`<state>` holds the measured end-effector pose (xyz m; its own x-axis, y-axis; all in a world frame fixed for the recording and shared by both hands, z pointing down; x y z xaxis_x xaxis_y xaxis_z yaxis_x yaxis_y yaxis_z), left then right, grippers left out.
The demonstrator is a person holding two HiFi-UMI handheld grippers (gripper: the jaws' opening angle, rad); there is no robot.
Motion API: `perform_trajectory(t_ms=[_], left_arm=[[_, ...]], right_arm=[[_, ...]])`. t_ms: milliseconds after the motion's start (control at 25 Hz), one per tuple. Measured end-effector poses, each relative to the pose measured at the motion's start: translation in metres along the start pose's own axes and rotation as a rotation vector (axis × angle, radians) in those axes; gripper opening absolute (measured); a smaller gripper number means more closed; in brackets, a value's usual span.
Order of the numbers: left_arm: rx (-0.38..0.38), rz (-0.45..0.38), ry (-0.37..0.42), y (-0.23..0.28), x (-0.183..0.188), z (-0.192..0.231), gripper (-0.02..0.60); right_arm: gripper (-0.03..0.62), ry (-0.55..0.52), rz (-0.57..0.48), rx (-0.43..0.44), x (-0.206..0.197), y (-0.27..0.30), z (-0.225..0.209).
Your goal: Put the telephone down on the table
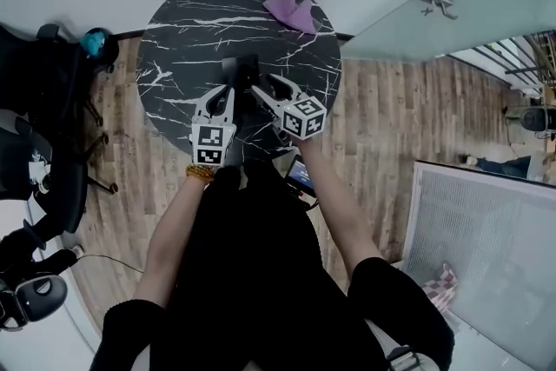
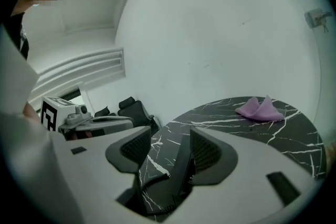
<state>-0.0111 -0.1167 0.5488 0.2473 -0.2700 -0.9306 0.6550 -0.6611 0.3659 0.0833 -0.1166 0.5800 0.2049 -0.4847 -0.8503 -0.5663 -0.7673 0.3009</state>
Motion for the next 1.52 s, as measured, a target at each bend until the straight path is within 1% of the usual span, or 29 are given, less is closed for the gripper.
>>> perform_trajectory(t_ms=[120,320,600,760,1000,1200,1280,1360,1520], left_arm=[[-0.016,-0.016,0.020,-0.005,0.009,-0.005,0.026],[-0.003,-0.087,0.017,-0.014,0.035,-0.004,0.026],[-0.019,-0.176,0.030,-0.032,0.069,-0.012,0.026],[-0.017,-0.213,0.036,-0.041,0.081,-0.014,0.026],[-0.025,-0.231,0.047,-0.051,0.086,-0.020,0.026],[-0.044,-0.271,0.087,-0.060,0.100,-0.027,0.026],[-0.042,-0.288,0.093,-0.066,0.106,-0.028,0.026],[-0.031,-0.307,0.099,-0.073,0.112,-0.027,0.026],[-0.007,-0.331,0.113,-0.085,0.116,-0.022,0.026]], right_arm=[[0.239,-0.049,-0.028,-0.031,0.007,-0.010,0.011],[0.233,-0.130,-0.098,-0.065,0.033,-0.022,0.029],[0.216,-0.201,-0.202,-0.133,0.072,-0.041,0.051],[0.202,-0.258,-0.226,-0.167,0.080,-0.051,0.063],[0.189,-0.305,-0.254,-0.202,0.089,-0.066,0.081],[0.172,-0.322,-0.294,-0.233,0.104,-0.083,0.092],[0.170,-0.336,-0.312,-0.264,0.109,-0.089,0.097],[0.170,-0.347,-0.334,-0.314,0.112,-0.092,0.104],[0.158,-0.376,-0.371,-0.390,0.112,-0.087,0.128]])
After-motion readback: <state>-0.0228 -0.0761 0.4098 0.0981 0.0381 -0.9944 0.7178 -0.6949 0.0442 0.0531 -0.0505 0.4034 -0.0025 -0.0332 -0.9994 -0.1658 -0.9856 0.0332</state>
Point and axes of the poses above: the fingertips, and each gripper's own axes: y forward along the fingers, z to its left, x out of its top, the point moved 1 cm from there along -y, backward along the fingers, and after that the axes turned 1 degree about z, right-handed, at the moved point
